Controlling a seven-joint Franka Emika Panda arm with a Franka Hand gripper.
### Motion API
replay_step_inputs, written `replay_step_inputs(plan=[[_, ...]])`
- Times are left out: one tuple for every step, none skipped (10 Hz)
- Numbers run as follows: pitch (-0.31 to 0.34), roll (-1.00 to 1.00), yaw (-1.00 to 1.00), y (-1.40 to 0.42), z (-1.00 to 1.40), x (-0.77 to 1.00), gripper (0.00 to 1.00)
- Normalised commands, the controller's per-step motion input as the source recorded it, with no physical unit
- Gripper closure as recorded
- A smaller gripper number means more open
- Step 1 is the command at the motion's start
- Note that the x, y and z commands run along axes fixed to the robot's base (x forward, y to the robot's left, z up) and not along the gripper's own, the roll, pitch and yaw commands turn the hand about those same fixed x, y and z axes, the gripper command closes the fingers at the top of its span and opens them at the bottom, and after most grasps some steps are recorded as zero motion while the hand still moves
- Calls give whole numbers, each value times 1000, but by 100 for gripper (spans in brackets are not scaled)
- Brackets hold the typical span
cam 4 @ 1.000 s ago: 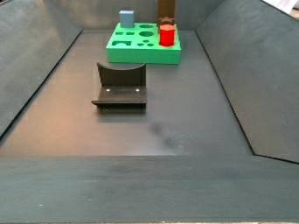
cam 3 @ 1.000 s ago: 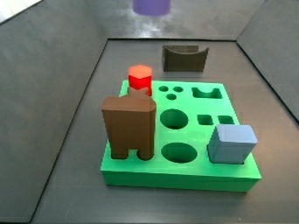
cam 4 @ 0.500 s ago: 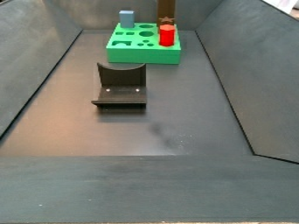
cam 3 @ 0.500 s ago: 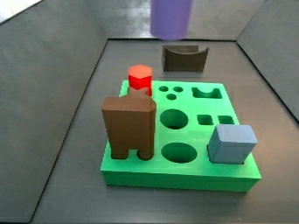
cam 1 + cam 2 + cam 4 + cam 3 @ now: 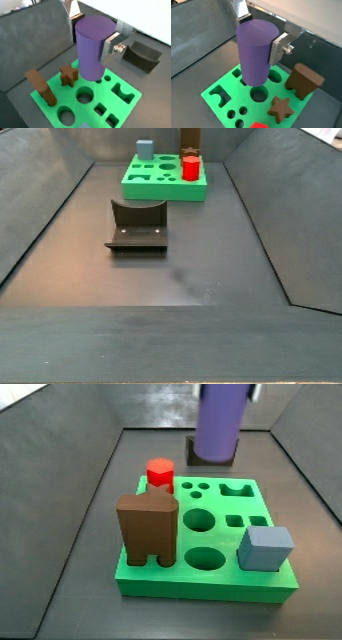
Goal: Pick up the round object. Move up. Place the round object on the fixture. Regrasp the round object. Move to above the board. Insert the round object.
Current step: Insert the round object.
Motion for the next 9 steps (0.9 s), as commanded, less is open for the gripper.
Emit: replay_step_inputs(plan=[[-43, 61, 0, -49, -386, 226, 100], [-39, 53, 0, -46, -383, 220, 100], [-46, 56, 0, -26, -400, 134, 100], [0, 0, 0, 0, -51, 63, 100], [0, 0, 0, 0, -31, 0, 100], [0, 14, 0, 0, -200, -66, 100], [-3, 36, 0, 0, -283, -103, 100], [-24, 27, 0, 0, -314, -89, 100], [-33, 21, 0, 0, -331, -63, 100]])
